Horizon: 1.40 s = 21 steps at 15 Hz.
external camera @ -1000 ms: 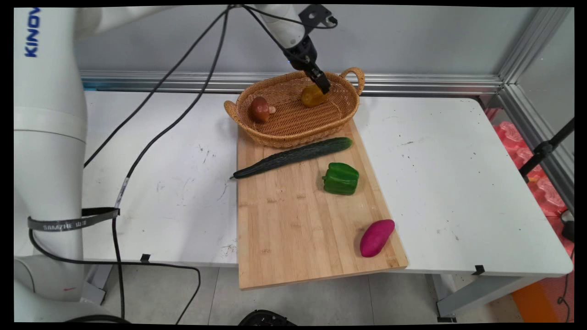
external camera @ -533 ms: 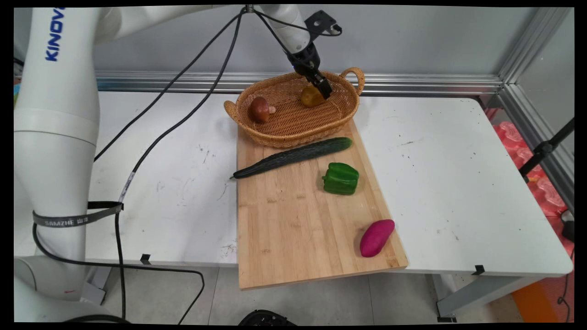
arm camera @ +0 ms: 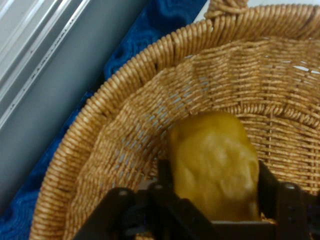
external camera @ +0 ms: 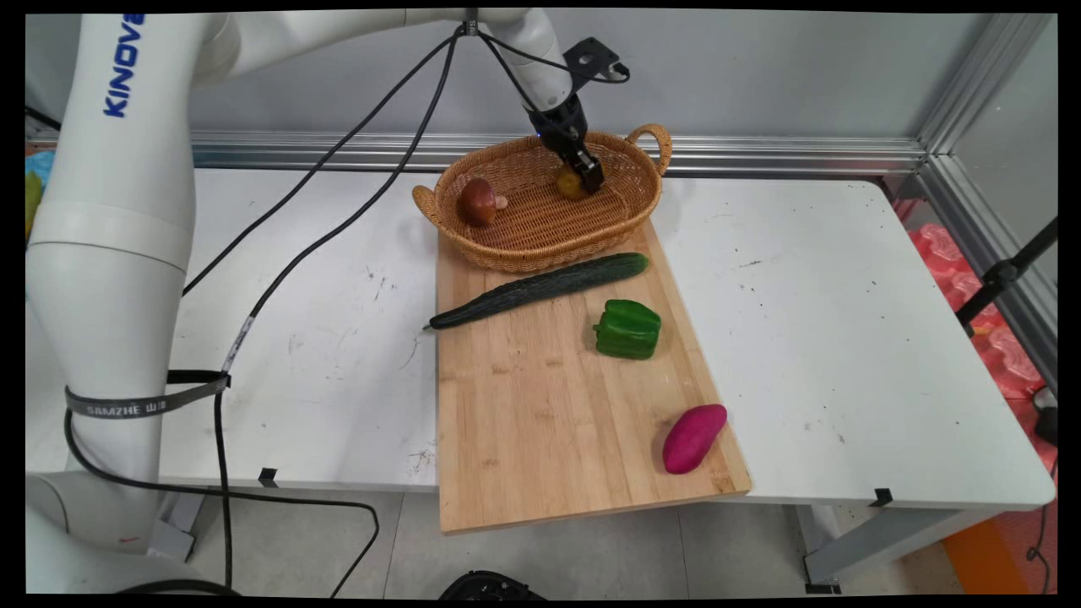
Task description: Place the picked object on the cutting board
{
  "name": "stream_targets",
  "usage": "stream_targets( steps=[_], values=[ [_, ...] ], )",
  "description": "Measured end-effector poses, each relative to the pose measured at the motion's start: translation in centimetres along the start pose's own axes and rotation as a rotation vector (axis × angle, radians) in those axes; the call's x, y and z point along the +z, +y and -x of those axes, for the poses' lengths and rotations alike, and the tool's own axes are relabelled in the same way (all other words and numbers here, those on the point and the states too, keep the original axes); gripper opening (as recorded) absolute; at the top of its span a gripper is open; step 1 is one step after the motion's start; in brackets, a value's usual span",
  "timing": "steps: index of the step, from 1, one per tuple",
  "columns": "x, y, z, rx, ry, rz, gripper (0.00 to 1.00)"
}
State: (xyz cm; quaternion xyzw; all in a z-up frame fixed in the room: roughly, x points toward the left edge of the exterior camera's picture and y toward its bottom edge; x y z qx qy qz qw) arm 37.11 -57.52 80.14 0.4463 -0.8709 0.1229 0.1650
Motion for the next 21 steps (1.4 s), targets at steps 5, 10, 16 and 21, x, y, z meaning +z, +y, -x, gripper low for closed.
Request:
stream_targets(
  steps=[5,10,16,21],
  values=[
    [-0.1,0.2,-0.2,0.006,0.000,0.006,0.00],
    [-2.8,0.4,-0.3,0.004,0.028,0.005,0.00],
    [-9.1,1.6,0.7,0.081,0.078,0.018,0.00],
    [-14.8,3.4,3.9,0.195,0.096,0.068,0.00]
  ],
)
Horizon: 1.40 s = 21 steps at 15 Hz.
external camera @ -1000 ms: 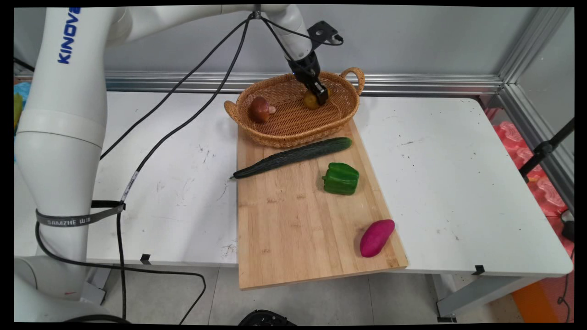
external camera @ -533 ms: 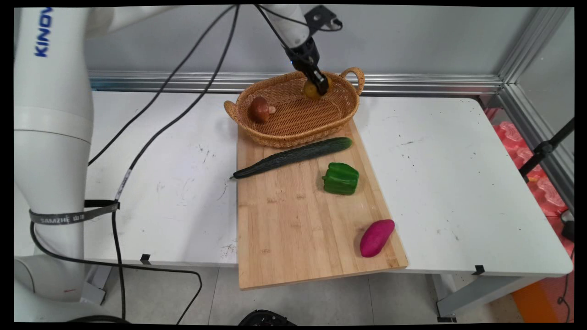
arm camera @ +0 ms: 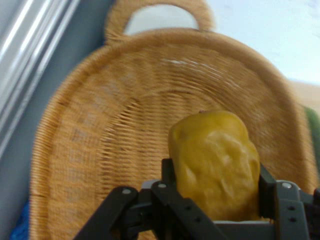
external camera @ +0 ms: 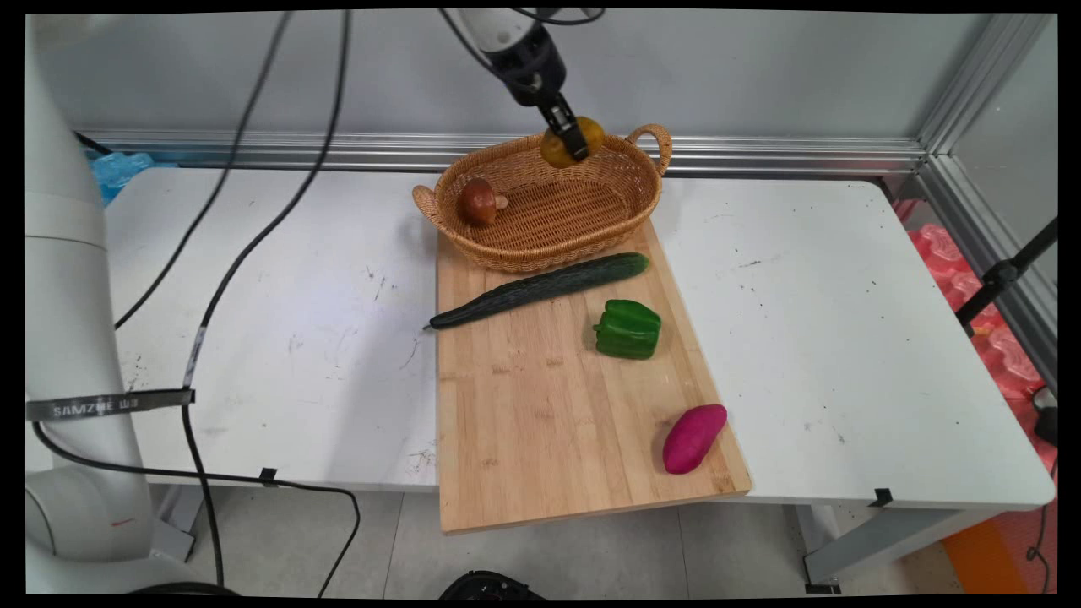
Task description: Place the picked object on the cutting board
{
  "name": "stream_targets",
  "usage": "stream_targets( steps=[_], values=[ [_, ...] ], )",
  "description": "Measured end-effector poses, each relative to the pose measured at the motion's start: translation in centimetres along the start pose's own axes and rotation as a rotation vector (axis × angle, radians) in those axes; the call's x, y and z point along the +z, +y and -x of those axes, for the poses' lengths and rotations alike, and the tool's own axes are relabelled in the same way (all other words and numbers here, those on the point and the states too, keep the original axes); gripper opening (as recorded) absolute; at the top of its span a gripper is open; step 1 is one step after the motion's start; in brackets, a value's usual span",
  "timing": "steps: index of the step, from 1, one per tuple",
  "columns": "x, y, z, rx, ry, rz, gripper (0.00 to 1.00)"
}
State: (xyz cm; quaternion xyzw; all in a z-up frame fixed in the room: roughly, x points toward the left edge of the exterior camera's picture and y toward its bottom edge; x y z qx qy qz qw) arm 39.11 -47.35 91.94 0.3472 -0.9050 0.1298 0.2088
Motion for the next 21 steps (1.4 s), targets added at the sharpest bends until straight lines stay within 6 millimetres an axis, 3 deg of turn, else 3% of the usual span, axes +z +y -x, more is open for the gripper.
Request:
stream_targets(
  steps=[5,12,17,21],
  values=[
    [-4.6,3.5,3.4,0.188,-0.007,0.106,0.00],
    [-8.0,8.7,7.5,0.429,-0.027,0.265,0.00],
    [-8.4,13.4,10.0,0.547,-0.041,0.361,0.00],
    [-7.1,16.8,11.1,0.608,-0.043,0.404,0.00]
  ],
)
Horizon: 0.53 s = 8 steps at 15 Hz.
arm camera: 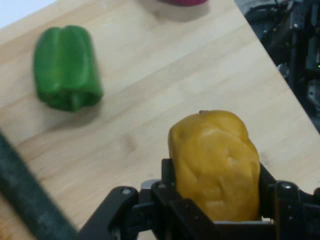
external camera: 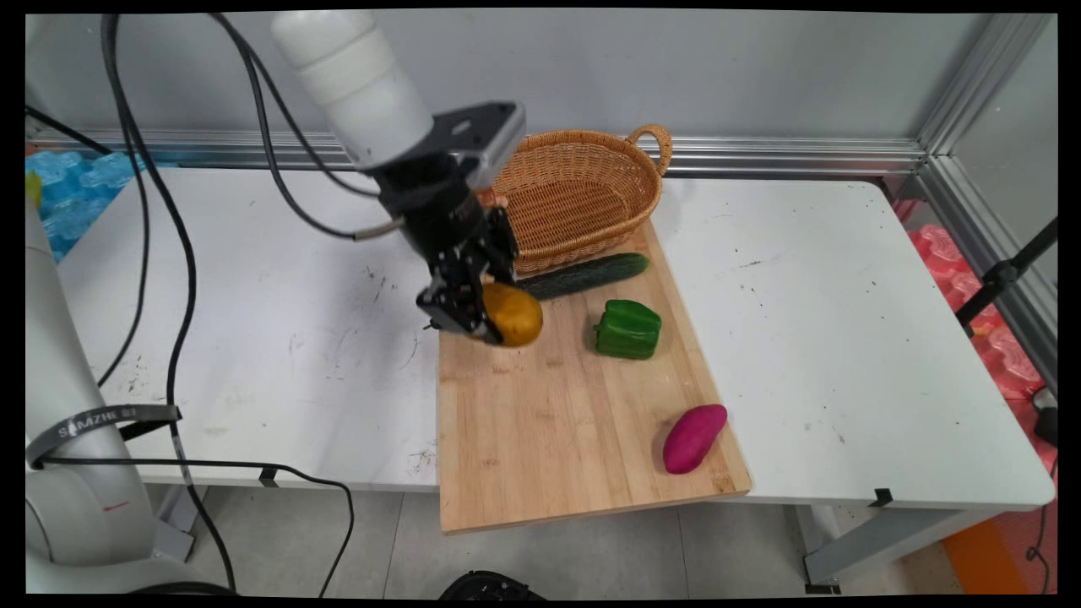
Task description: Place the picked object on the cutting board
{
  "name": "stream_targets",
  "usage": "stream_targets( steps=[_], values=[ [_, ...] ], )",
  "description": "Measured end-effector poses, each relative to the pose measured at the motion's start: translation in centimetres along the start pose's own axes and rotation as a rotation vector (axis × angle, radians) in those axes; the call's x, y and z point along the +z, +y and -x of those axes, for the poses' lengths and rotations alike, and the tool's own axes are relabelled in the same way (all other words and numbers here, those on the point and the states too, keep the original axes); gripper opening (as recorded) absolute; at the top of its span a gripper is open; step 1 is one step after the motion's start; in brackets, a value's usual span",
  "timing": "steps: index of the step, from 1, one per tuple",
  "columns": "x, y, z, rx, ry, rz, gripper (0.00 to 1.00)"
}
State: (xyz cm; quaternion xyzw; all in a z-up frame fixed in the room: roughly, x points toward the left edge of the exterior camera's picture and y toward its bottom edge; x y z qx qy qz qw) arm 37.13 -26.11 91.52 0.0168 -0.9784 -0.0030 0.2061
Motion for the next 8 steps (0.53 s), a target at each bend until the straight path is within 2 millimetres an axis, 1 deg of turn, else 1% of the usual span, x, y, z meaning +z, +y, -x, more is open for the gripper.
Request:
stream_targets(
  steps=[5,8],
  values=[
    [4.2,2.0,-0.9,0.051,-0.009,0.036,0.00],
    [7.1,2.6,-1.6,0.072,-0.011,0.059,0.00]
  ],
)
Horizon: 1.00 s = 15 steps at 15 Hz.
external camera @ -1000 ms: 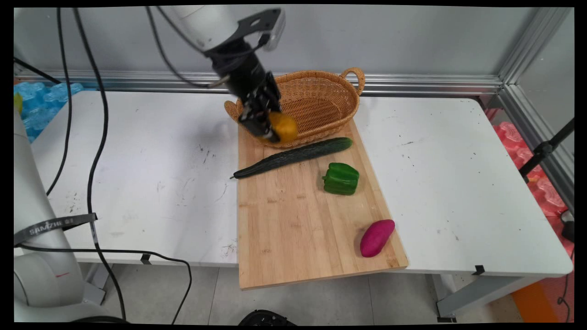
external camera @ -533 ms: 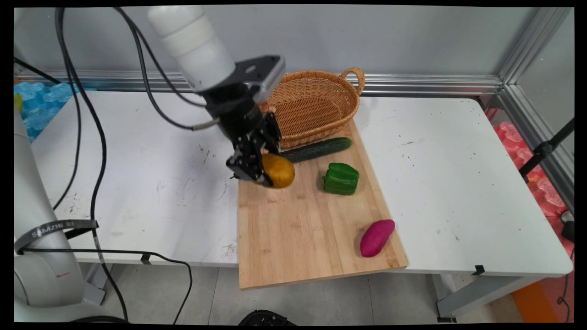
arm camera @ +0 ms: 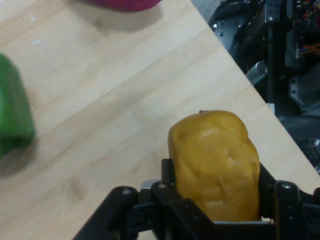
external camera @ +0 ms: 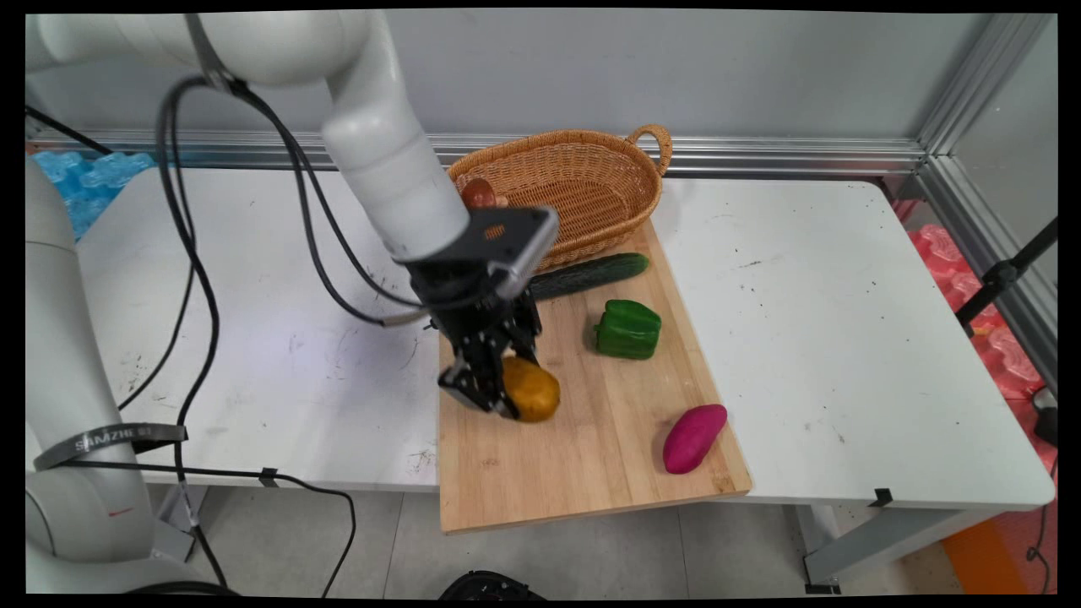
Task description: Place the picked object on the cutting board
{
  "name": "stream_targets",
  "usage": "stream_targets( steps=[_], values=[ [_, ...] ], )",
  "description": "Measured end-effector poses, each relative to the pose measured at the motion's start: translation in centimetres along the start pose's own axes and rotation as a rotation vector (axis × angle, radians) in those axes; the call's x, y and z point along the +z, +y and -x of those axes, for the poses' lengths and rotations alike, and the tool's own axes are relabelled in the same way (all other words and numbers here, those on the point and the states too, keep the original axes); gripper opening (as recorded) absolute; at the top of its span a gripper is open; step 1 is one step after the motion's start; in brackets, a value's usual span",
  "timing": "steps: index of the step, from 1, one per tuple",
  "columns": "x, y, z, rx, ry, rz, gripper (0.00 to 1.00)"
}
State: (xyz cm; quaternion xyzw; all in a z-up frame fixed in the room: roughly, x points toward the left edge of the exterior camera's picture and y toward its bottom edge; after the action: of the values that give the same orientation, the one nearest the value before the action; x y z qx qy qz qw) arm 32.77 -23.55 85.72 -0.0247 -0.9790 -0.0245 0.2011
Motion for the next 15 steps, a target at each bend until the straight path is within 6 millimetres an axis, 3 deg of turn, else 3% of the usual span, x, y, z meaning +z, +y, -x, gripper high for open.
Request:
stream_targets(
  steps=[8,13,14,15],
  values=[
    [6.7,-1.5,-2.3,0.010,0.011,0.014,0.00],
    [9.4,-2.7,-3.6,0.010,0.034,0.018,0.00],
    [9.7,-2.9,-3.8,0.012,0.038,0.020,1.00],
    [9.9,-3.0,-4.0,0.014,0.041,0.020,1.00]
  ],
)
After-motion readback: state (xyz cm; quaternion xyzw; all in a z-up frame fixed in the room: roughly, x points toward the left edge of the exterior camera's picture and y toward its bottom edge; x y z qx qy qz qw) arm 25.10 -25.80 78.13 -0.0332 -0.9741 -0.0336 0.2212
